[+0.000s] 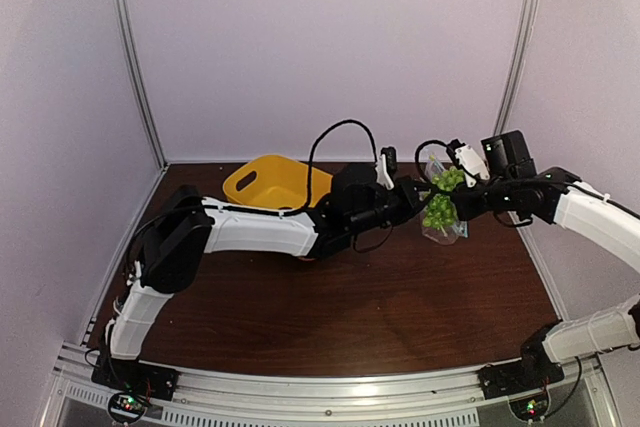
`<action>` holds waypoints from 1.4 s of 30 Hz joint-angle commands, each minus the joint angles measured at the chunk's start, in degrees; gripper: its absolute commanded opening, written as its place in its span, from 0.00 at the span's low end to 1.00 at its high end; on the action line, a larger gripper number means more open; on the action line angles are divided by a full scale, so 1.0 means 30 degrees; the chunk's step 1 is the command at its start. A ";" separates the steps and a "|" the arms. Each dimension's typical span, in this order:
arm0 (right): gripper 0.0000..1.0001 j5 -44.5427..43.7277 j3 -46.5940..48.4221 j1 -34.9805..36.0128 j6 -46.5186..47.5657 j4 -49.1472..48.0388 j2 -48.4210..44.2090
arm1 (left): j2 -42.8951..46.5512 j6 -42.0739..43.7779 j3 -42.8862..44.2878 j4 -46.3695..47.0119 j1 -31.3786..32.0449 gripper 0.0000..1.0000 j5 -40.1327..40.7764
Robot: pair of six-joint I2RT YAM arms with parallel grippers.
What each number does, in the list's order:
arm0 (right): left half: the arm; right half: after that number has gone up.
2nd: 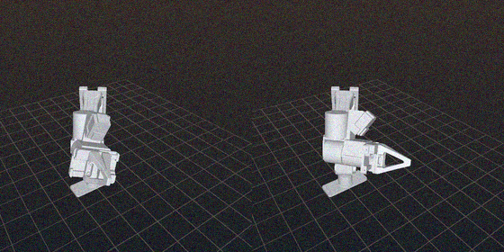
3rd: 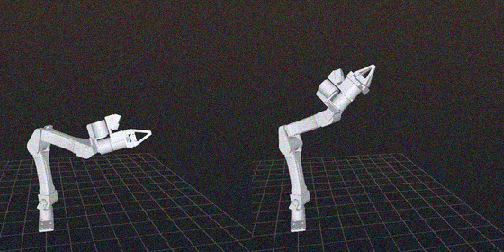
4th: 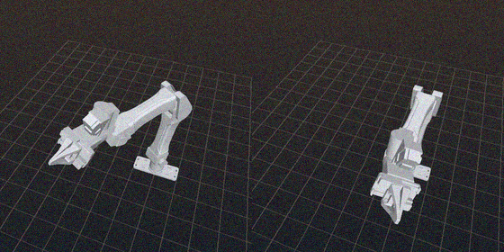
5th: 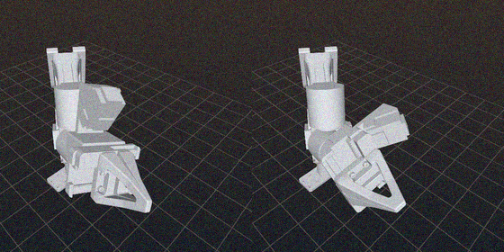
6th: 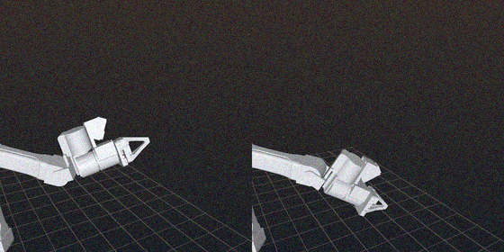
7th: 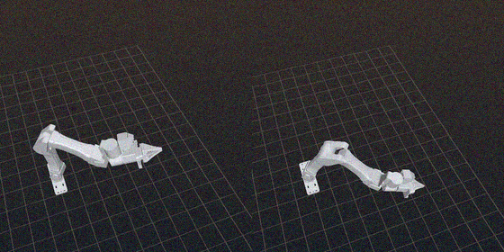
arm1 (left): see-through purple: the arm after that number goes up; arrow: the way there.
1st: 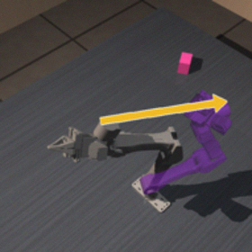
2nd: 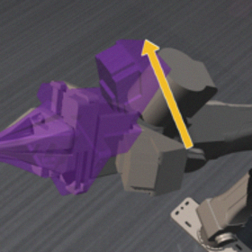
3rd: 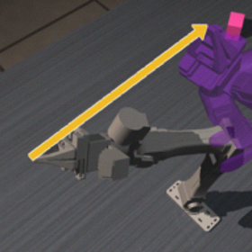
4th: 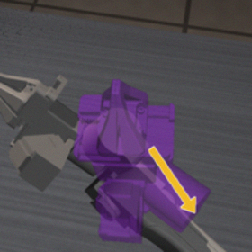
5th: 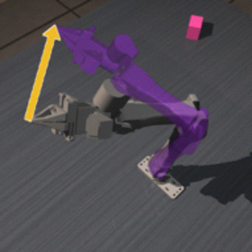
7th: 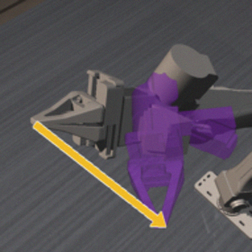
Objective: Place the food in the zip-top bag and seal the zipper
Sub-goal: Place the fake fruit in the zipper food storage bag.
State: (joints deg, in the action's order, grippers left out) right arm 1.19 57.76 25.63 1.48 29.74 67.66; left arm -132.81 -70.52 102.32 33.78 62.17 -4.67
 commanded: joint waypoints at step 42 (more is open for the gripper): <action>0.00 0.7261 0.0230 0.0182 0.0548 0.0920 0.0887 | -0.2721 0.3670 0.5229 -0.7575 0.0503 0.00 0.0097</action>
State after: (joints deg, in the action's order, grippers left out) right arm 7.18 56.36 23.86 2.28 31.16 71.33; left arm -138.37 -61.54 115.87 11.00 64.42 -7.40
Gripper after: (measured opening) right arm 0.004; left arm 0.035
